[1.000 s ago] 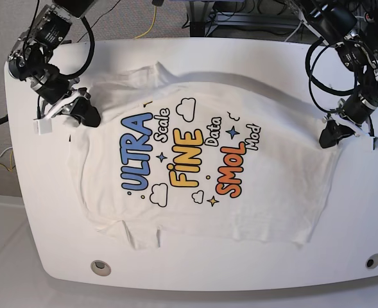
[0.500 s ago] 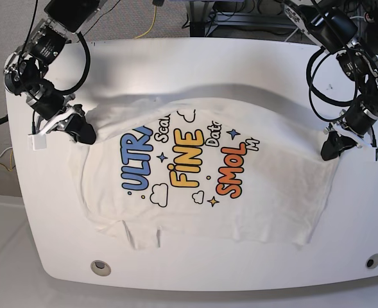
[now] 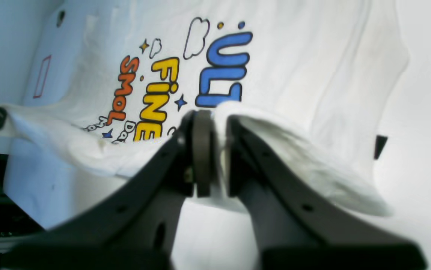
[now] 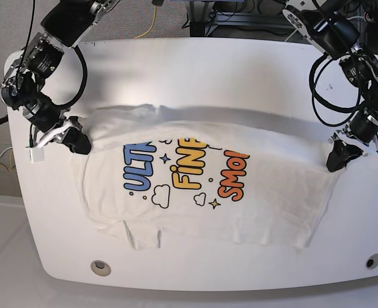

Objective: Fold the T-shirt properly
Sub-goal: 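Lift the shirt edge with both grippers and fold it over the print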

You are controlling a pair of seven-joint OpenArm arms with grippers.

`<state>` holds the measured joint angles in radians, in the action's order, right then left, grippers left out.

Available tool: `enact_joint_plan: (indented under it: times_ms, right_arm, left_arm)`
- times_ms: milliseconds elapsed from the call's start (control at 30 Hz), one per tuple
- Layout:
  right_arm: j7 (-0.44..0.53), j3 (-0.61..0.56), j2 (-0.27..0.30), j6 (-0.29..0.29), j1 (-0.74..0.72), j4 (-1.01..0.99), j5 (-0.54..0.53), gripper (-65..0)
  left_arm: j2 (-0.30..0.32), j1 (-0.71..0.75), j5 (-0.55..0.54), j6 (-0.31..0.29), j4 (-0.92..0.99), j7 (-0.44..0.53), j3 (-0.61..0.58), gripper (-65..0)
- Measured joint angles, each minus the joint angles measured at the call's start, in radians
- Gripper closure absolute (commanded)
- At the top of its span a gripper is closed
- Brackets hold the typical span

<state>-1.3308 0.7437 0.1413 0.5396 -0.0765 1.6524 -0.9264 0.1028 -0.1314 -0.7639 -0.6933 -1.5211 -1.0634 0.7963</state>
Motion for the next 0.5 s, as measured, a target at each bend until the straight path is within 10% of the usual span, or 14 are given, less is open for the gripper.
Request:
enact_joint_plan:
  times_ms: [500]
  right_arm:
    - [0.003,-0.082,0.000,0.002,-0.071,-0.005,0.123,-6.4]
  left_arm:
    - [0.002,0.002,0.171,0.000,0.057,0.182,-0.079,-3.1]
